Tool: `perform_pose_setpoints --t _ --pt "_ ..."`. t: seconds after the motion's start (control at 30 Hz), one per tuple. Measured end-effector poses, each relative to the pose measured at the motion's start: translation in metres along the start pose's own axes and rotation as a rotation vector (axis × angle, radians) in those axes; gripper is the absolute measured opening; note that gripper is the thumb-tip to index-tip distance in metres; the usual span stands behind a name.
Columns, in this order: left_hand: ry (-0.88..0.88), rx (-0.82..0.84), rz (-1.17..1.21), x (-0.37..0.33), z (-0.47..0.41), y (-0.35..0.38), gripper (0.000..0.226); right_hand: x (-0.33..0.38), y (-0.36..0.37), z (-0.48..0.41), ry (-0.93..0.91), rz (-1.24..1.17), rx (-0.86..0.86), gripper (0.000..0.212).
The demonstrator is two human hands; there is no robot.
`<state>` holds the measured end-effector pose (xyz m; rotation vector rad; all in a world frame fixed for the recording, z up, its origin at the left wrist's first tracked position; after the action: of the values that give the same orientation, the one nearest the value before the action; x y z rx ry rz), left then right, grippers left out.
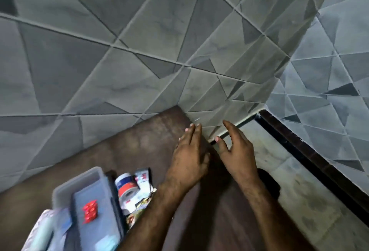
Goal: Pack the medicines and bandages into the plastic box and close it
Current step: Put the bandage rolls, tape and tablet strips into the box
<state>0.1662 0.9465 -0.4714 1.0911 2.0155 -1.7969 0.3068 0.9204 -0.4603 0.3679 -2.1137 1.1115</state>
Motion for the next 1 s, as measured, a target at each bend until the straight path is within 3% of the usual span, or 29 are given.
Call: perform_pose_setpoints --t 0.1,0.27,0.47,0.77,1.0 --pt "-0.024 -0.08 -0.037 0.041 0.048 -0.074 0.082 0.076 0.019 0.046 -0.06 -0.037 0.051 0.05" --pt "-0.071 -0.146 -0.026 0.065 0.069 -0.124 0.082 0.116 0.033 0.064 -0.127 -0.053 0.054 0.054" --pt "-0.199 -0.257 -0.061 0.135 0.147 -0.199 0.078 0.199 0.083 0.128 -0.233 -0.107 0.208 0.051" --pt "-0.551 -0.252 -0.079 0.242 0.263 -0.216 0.078 0.209 0.15 0.206 -0.228 -0.033 0.485 0.051" --pt "-0.747 -0.115 -0.118 0.298 0.328 -0.195 0.077 0.186 0.181 0.251 -0.208 0.092 0.673 0.056"
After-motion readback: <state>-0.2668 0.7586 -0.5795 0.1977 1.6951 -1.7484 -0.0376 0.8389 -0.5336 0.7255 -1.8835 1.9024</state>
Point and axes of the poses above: each hand's wrist, its own z-axis away from the middle knuckle, its own y-axis out of the palm, x = y × z, the point moved 10 cm from there along -z, towards the middle knuckle, and after that the axes turned 12 degrees about -x, right-handed, at the moved point
